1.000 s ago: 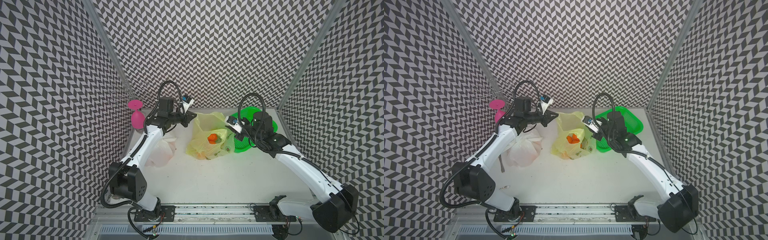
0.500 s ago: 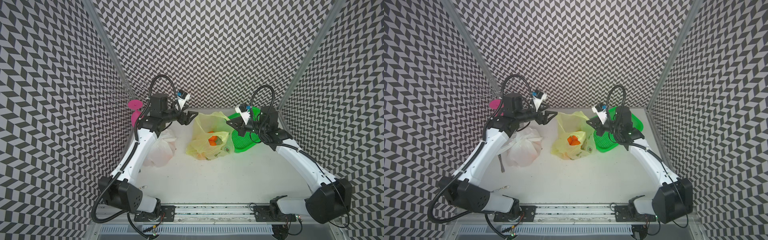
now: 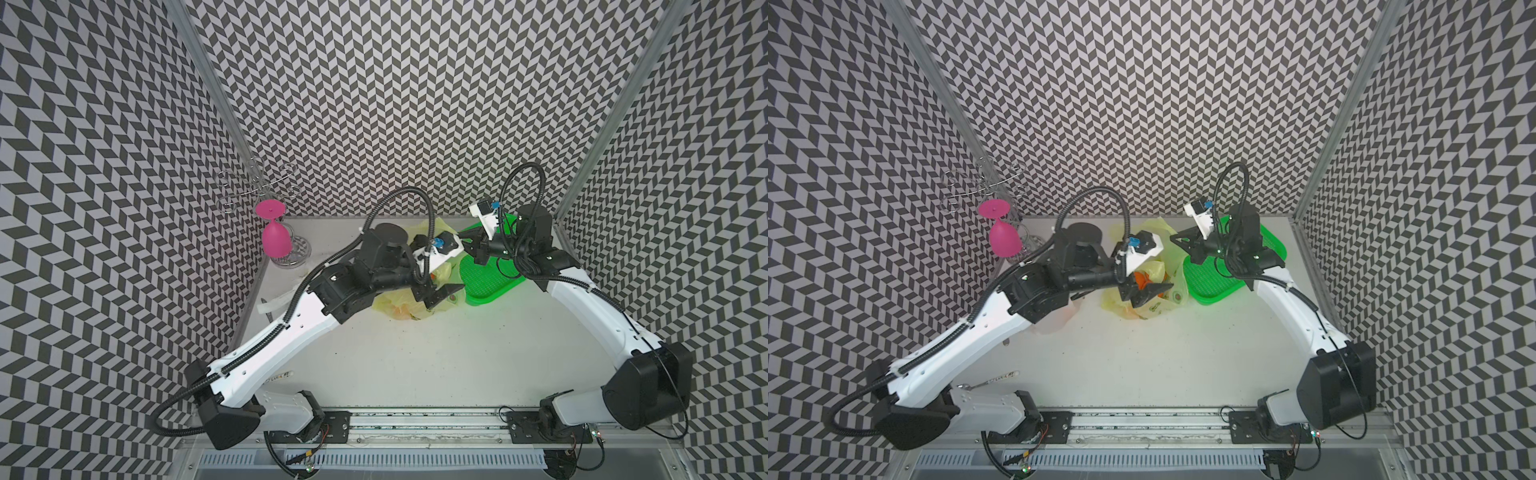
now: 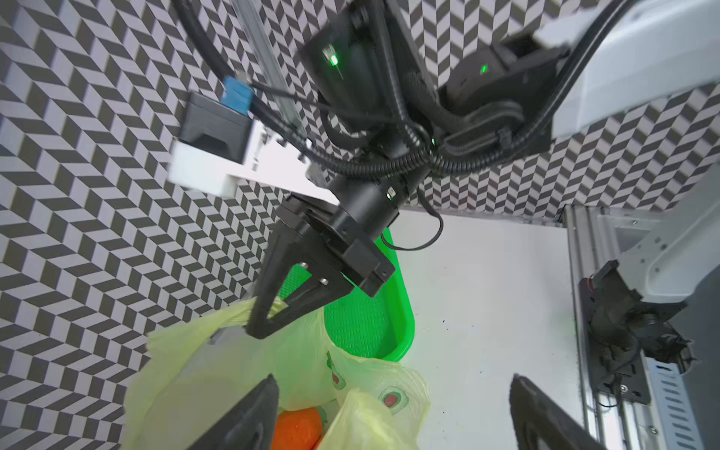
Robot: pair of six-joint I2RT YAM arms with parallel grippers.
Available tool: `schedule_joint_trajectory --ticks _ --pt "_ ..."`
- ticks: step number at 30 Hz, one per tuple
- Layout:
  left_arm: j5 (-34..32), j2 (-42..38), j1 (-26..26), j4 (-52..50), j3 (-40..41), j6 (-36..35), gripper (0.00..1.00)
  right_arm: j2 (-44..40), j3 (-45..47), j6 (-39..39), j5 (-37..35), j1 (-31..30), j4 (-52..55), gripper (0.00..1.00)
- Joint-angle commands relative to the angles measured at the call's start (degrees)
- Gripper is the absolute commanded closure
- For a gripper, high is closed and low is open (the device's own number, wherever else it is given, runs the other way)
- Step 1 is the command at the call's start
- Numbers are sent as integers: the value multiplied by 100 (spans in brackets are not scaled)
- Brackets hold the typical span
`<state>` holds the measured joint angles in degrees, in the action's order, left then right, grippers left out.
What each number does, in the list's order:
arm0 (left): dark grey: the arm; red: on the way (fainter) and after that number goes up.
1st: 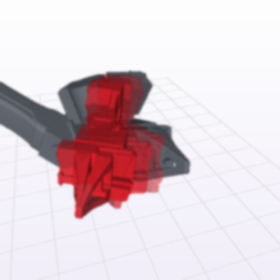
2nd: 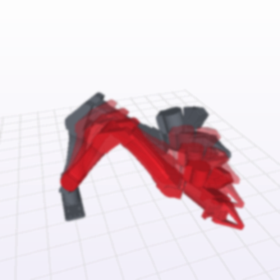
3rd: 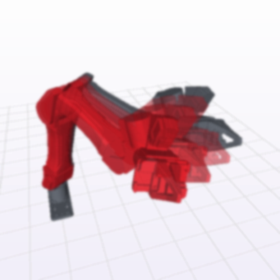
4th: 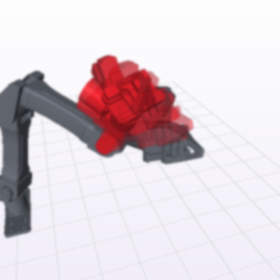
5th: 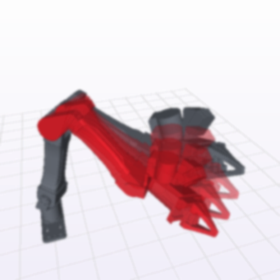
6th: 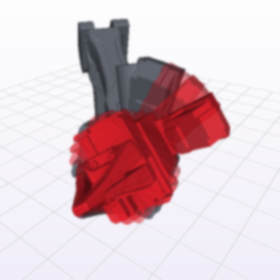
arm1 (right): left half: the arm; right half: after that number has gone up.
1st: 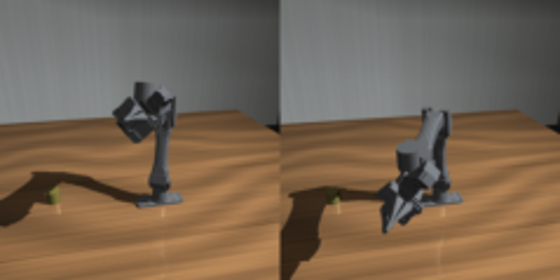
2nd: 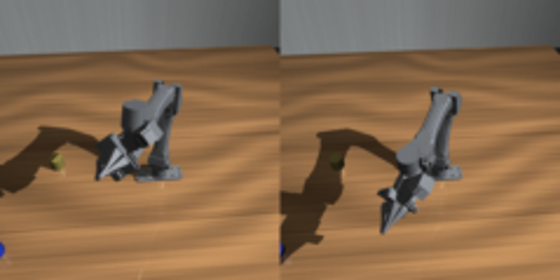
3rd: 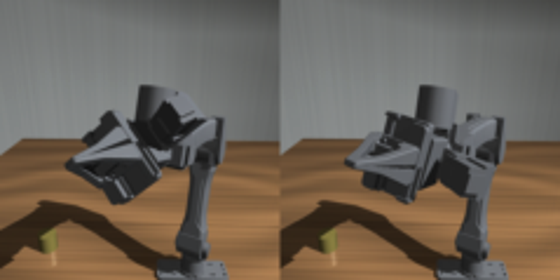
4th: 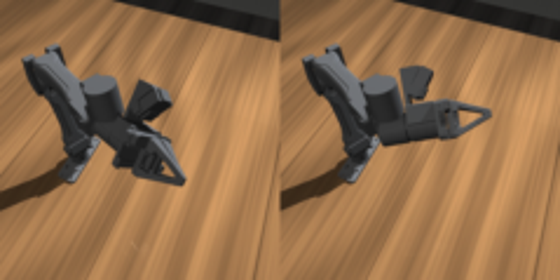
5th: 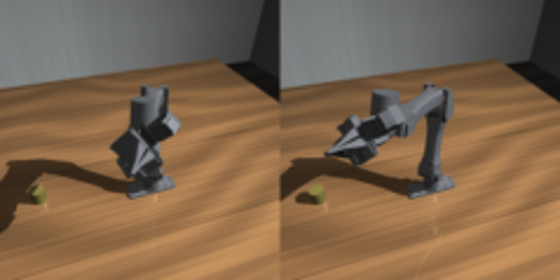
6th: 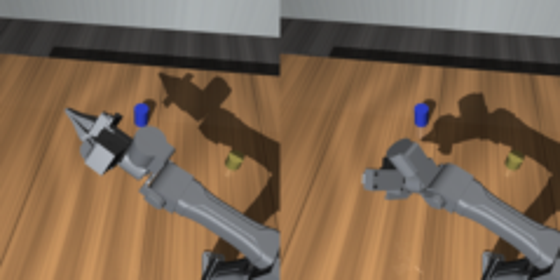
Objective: Place the oranges into plastic bags & tie knots
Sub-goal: Adjust the plastic bag at the center of the board.
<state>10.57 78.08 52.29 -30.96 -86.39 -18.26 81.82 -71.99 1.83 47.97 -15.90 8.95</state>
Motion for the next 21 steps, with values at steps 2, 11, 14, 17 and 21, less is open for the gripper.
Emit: schedule_joint_trajectory --ticks 2,11,14,17,21 --pt "-1589 133 390 216 110 -291 13 20 -167 -11 -20 61 -91 100" --pt "-765 -136 -137 -100 -128 -365 90 -376 -211 -439 303 249 -317 100" --pt "66 -257 -761 -406 -609 -453 97 -803 -204 -794 327 512 -447 100" --pt "726 -424 -1506 -289 -662 -783 100 -1234 -212 -1085 172 672 -421 100" --pt "1668 -344 -2521 -169 -747 -959 100 -1582 -202 -1100 195 665 -192 99"
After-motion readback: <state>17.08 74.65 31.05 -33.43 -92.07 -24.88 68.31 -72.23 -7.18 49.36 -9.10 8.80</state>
